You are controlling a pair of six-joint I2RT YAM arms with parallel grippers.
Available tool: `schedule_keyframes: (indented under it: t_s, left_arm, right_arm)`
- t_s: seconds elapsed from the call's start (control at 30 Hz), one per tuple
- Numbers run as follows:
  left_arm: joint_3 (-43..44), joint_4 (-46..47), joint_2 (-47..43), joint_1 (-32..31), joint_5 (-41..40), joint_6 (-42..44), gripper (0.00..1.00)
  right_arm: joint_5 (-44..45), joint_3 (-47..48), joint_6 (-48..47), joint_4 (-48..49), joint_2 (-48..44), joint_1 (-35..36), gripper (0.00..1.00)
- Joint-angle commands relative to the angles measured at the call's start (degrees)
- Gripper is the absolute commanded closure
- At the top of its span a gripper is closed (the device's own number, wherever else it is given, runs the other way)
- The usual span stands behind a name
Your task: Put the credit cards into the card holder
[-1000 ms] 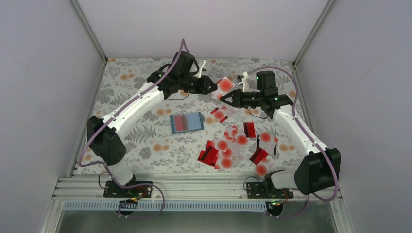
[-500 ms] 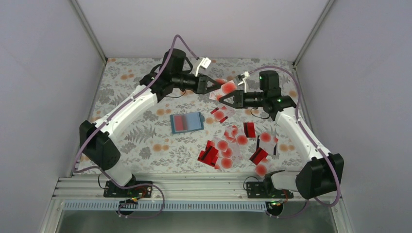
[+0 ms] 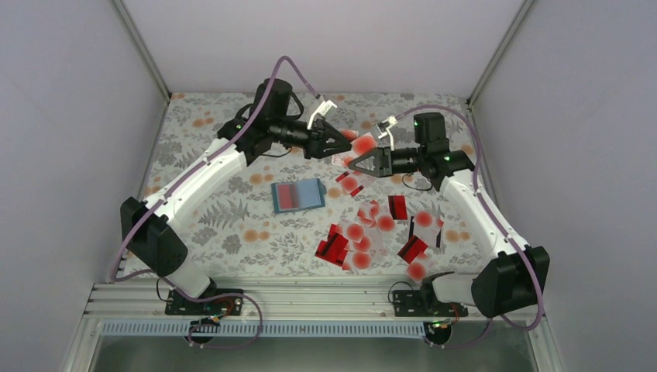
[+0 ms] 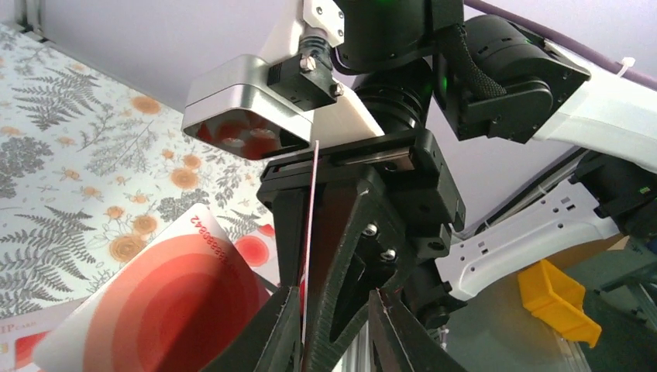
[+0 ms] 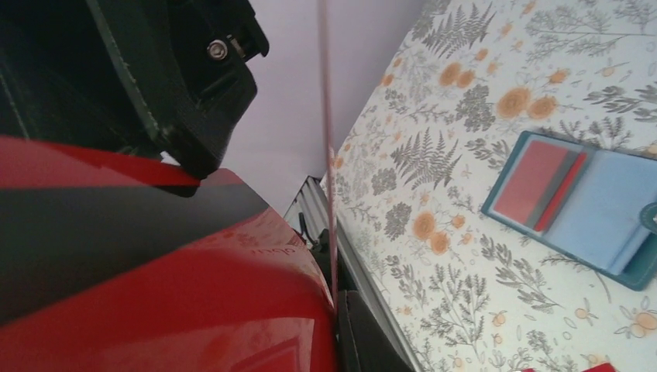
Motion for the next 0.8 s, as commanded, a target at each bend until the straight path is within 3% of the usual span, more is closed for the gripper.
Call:
schedule_keyframes:
  t_s: [0.0,0.27,0.47,0.57,0.77]
  left_arm:
    - [-2.9,-7.3,1.0,-2.8,6.0,5.8,0.75]
    - [-1.2,-9.7,3.8,-3.7,7.7,9.8,0.76]
    - [-2.1,-8.9,3.1,-3.8,5.3,9.2,0.85]
    - [-2.9,-8.3,2.7,-3.7,3.0,7.9,0.97]
    - [-7.3,-2.8,2.9,-3.7,1.2,1.3,0.98]
  right_arm:
    - [-6.4,4.9,-1.8,6.2,-0.6,0.4,0.96]
    - [-7.3,4.7,-2.6,4.4,-1.2,0.6,0.96]
    - [-6.0,4.4,-4.0,1.8,-1.8,0.6,0.96]
    - [-5.1,3.8,-5.0,0.6,-2.3,0.6,0.96]
    - [6.6,0.6,-4.8,-3.5,-4.0,0.6,0.95]
